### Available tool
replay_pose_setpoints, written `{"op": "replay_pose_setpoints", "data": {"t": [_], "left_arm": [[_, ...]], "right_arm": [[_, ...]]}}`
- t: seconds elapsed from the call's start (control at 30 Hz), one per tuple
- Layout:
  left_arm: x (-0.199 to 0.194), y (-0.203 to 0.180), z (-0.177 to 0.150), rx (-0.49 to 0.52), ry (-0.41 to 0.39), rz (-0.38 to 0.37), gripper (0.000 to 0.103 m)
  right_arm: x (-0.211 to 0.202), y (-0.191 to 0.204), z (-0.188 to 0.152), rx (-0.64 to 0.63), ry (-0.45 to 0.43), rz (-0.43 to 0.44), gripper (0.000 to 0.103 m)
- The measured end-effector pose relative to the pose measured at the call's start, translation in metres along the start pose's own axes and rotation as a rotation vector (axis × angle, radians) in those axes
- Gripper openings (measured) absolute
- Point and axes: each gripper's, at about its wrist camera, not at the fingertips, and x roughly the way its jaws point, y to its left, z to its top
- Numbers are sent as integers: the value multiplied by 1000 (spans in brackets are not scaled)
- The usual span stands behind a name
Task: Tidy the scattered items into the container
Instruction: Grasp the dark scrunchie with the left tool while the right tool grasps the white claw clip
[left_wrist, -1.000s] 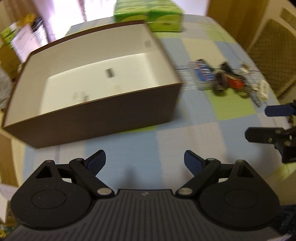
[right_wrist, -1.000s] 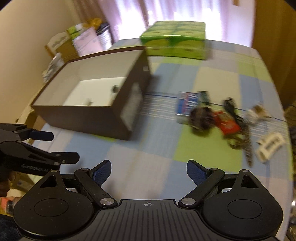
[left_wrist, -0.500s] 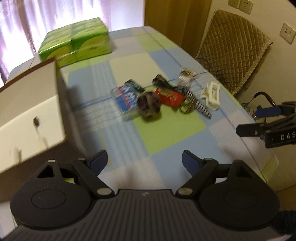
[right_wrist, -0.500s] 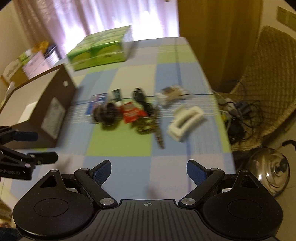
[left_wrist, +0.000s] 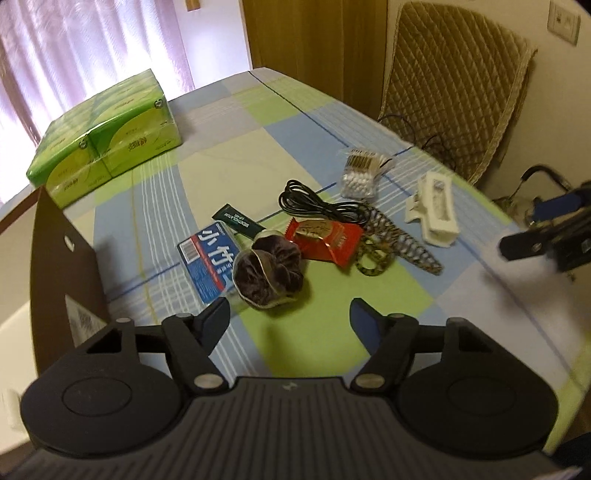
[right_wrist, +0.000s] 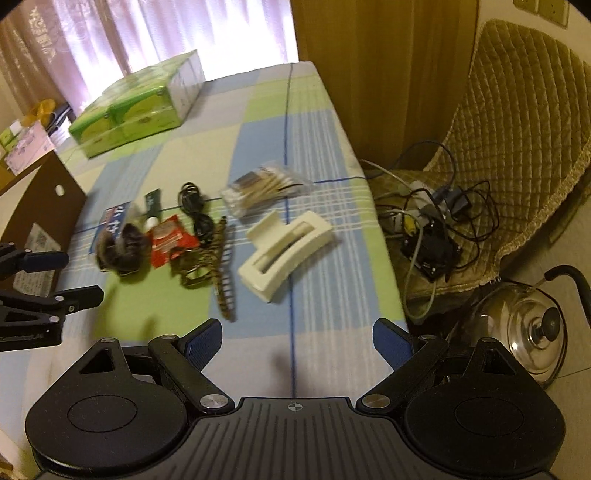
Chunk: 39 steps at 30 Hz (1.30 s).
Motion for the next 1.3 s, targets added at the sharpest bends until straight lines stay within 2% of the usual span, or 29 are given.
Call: {"op": "replay_pose_setpoints", "data": {"t": [0.27, 0.4, 0.43, 0.47, 0.57, 0.63, 0.67, 0.93, 1.13, 1.23, 1.27, 1.3], "left_arm": [[22, 5, 7, 25, -7, 22, 68], [33, 2, 13, 72, -19, 45, 68], [37, 0, 13, 88, -20, 53, 65], [39, -1, 14, 102, -20, 57, 54], [43, -1, 12, 116, -18, 46, 33], [39, 0, 10, 116, -30, 30, 23], [37, 1, 9, 115, -34, 23, 22], [19, 12, -9, 22, 3, -13, 20], [6, 20, -25, -65, 40, -50, 20], [2, 24, -32, -99, 62, -60, 20], [1, 26, -34, -110, 68, -65, 20], [-1, 27, -36, -120, 73, -70, 20]], "right_arm": [[17, -19, 5, 32, 25, -3, 94], [23, -25, 9, 47, 34, -3, 94], [24, -26, 10, 48, 33, -3, 94], [25, -26, 12, 49, 31, -2, 94], [26, -26, 15, 47, 18, 4, 94], [28, -25, 18, 43, 9, 16, 94], [29, -24, 20, 39, 6, 23, 94], [46, -13, 37, 78, -6, 84, 94], [67, -7, 48, 105, 7, 39, 93], [76, -2, 51, 79, 9, -7, 93], [79, -1, 51, 67, 9, -9, 73], [81, 0, 51, 54, 10, -4, 65]]}}
